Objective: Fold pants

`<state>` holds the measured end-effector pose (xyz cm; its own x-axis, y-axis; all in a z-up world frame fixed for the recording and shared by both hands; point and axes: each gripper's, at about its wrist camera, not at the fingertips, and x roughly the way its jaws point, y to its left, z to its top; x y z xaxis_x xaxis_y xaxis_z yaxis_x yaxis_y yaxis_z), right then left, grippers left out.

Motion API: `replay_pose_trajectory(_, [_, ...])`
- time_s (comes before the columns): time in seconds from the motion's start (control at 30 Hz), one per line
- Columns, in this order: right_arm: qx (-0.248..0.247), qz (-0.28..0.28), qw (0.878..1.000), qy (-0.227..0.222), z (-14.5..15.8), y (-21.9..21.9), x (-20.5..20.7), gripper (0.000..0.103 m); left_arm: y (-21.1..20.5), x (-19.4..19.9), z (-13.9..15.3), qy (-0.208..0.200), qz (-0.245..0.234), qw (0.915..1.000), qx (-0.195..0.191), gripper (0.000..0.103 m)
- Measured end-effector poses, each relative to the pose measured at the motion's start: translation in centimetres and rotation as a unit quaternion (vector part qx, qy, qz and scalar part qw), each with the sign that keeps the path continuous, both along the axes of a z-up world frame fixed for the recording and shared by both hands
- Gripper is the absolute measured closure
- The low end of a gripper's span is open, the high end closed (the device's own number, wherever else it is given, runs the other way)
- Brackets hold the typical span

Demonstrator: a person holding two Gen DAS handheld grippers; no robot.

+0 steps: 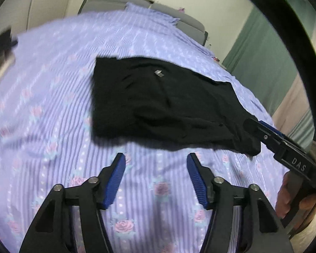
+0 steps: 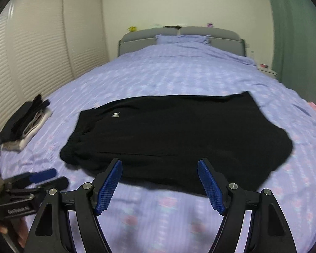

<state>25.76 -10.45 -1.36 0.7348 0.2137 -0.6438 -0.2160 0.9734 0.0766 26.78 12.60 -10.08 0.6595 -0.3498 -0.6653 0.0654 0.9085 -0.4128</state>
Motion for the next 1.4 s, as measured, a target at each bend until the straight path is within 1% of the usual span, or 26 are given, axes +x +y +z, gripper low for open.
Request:
replay_pose_trajectory(0.07, [-0.012, 0.014, 1.000, 0.004, -0.7, 2.0, 0.8, 0.028, 0.9, 0.7, -1.3, 0.009, 0.006, 0.9987, -0.049, 0.046])
replay_pose_trajectory(0.1, [-0.017, 0.016, 1.000, 0.006, -0.8, 2.7, 1.0, 0.028, 1.8, 1.1, -2.0, 0.015, 0.015, 0.9962, -0.084, 0.046])
replay_pose_trajectory(0.13, [-0.026, 0.023, 0.999, 0.009, -1.2, 3.7, 1.3, 0.028, 4.0, 0.5, -2.8, 0.018, 0.025, 0.9923, -0.120, 0.046])
replay_pose_trajectory(0.17, [-0.032, 0.027, 0.999, 0.011, -1.4, 4.3, 1.5, 0.028, 4.8, 0.9, -3.4, 0.022, 0.038, 0.9878, -0.149, 0.046])
replay_pose_trajectory(0.2, [-0.038, 0.030, 0.999, 0.013, -1.7, 4.8, 1.8, 0.028, 5.5, 1.0, -3.8, 0.026, 0.054, 0.9848, -0.163, 0.046])
replay_pose_trajectory(0.27, [-0.044, 0.034, 0.998, 0.018, -2.1, 5.7, 2.3, 0.028, 6.4, 1.3, -4.2, 0.020, 0.067, 0.9814, -0.179, 0.046])
replay_pose_trajectory(0.33, [-0.045, 0.035, 0.998, 0.023, -2.3, 6.2, 2.8, 0.028, 7.0, 2.1, -5.0, 0.024, 0.075, 0.9749, -0.208, 0.046])
replay_pose_trajectory(0.4, [-0.042, 0.037, 0.998, 0.033, -2.6, 6.6, 3.4, 0.028, 7.4, 2.7, -5.5, 0.021, 0.083, 0.9697, -0.229, 0.046])
replay_pose_trajectory(0.47, [-0.039, 0.038, 0.998, 0.038, -2.5, 6.8, 3.8, 0.028, 8.0, 3.2, -5.8, 0.014, 0.085, 0.9666, -0.241, 0.046])
replay_pose_trajectory(0.53, [-0.037, 0.039, 0.998, 0.040, -2.4, 7.1, 3.9, 0.028, 8.7, 3.8, -6.3, 0.007, 0.085, 0.9614, -0.262, 0.047])
replay_pose_trajectory(0.57, [-0.037, 0.039, 0.998, 0.039, -2.3, 7.1, 3.9, 0.028, 9.1, 4.0, -6.4, 0.004, 0.085, 0.9596, -0.268, 0.050])
replay_pose_trajectory(0.67, [-0.037, 0.037, 0.998, 0.036, -2.1, 7.2, 4.0, 0.028, 10.1, 4.1, -6.3, -0.002, 0.088, 0.9534, -0.289, 0.053])
replay_pose_trajectory(0.7, [-0.036, 0.036, 0.998, 0.037, -2.1, 7.3, 4.0, 0.028, 10.3, 3.8, -6.1, -0.008, 0.086, 0.9528, -0.291, 0.054])
replay_pose_trajectory(0.77, [-0.032, 0.037, 0.998, 0.038, -2.1, 7.3, 4.1, 0.028, 10.6, 3.7, -5.6, -0.027, 0.080, 0.9558, -0.282, 0.054])
replay_pose_trajectory(0.8, [-0.032, 0.037, 0.998, 0.039, -2.2, 7.3, 4.1, 0.028, 10.7, 3.9, -5.4, -0.029, 0.079, 0.9585, -0.273, 0.054])
replay_pose_trajectory(0.9, [-0.026, 0.038, 0.998, 0.040, -2.2, 7.3, 4.1, 0.028, 10.3, 5.7, -6.1, -0.001, 0.093, 0.9650, -0.245, 0.052])
replay_pose_trajectory(0.97, [-0.026, 0.038, 0.998, 0.040, -2.1, 7.4, 4.0, 0.028, 9.9, 6.3, -6.4, 0.000, 0.101, 0.9664, -0.236, 0.051])
replay_pose_trajectory(1.07, [-0.028, 0.038, 0.998, 0.038, -2.0, 7.6, 3.8, 0.028, 9.5, 7.1, -5.9, 0.004, 0.112, 0.9687, -0.222, 0.050])
replay_pose_trajectory(1.1, [-0.028, 0.038, 0.998, 0.037, -1.9, 7.5, 3.8, 0.028, 9.3, 8.2, -5.6, 0.010, 0.116, 0.9690, -0.218, 0.053])
replay_pose_trajectory(1.17, [-0.026, 0.035, 0.998, 0.038, -1.8, 7.5, 3.7, 0.028, 9.5, 8.6, -5.5, 0.026, 0.122, 0.9699, -0.209, 0.071])
replay_pose_trajectory(1.2, [-0.023, 0.035, 0.998, 0.038, -1.7, 7.4, 3.6, 0.028, 9.8, 8.0, -5.1, 0.027, 0.130, 0.9708, -0.200, 0.076])
replay_pose_trajectory(1.23, [-0.022, 0.034, 0.998, 0.038, -1.7, 7.4, 3.5, 0.028, 9.8, 7.6, -4.4, 0.022, 0.134, 0.9734, -0.184, 0.082])
replay_pose_trajectory(1.27, [-0.020, 0.033, 0.999, 0.036, -1.4, 7.3, 3.4, 0.028, 9.6, 7.2, -3.4, 0.007, 0.138, 0.9784, -0.154, 0.085])
replay_pose_trajectory(1.33, [-0.013, 0.036, 0.999, 0.028, -0.8, 7.2, 3.0, 0.028, 9.0, 5.8, -0.6, -0.029, 0.140, 0.9863, -0.082, 0.085])
replay_pose_trajectory(1.37, [-0.010, 0.037, 0.999, 0.025, -0.6, 7.1, 2.8, 0.028, 9.1, 6.1, 0.0, -0.037, 0.140, 0.9873, -0.065, 0.085])
replay_pose_trajectory(1.4, [-0.007, 0.039, 0.999, 0.023, -0.4, 7.1, 2.7, 0.028, 9.5, 6.4, 0.1, -0.033, 0.141, 0.9881, -0.052, 0.085])
